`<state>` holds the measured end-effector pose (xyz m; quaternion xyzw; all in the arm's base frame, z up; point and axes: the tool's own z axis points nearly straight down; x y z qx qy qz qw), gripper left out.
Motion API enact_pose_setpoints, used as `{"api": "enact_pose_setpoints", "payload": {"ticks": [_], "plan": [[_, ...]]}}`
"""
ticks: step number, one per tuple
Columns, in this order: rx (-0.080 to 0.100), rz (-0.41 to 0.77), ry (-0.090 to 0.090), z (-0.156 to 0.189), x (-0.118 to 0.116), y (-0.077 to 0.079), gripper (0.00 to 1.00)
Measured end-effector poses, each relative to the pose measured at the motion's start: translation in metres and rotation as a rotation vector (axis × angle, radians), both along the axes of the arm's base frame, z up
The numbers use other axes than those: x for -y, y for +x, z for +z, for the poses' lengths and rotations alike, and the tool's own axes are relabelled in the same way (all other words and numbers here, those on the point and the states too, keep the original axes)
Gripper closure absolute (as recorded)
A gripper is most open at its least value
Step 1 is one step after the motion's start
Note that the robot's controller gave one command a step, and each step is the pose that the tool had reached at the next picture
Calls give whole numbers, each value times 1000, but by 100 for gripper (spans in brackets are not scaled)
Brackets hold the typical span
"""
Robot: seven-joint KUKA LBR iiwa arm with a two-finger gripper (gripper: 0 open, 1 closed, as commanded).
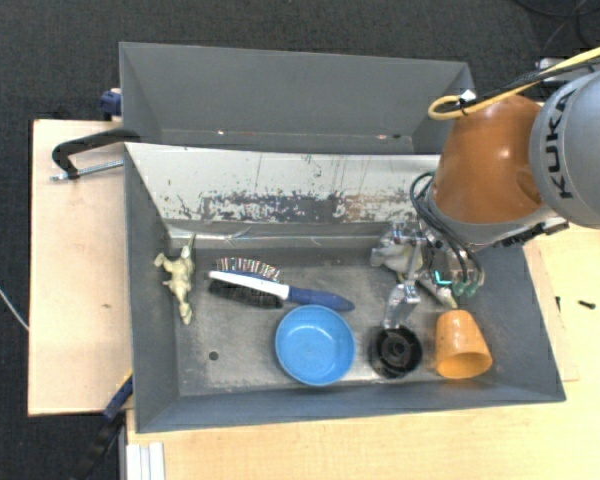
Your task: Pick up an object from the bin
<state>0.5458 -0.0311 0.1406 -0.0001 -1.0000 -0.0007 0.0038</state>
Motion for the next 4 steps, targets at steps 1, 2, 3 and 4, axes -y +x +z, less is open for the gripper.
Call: {"api": "enact_pose_setpoints", "payload": {"ticks": [1,2,3,4], "plan": [[12,200,1,-69,-80,-11,0],[19,0,2,-38,-106,22,0],[15,-135,3,-31,-152,42,0],[11,-279,-1,-68,-177,48,0]]}}
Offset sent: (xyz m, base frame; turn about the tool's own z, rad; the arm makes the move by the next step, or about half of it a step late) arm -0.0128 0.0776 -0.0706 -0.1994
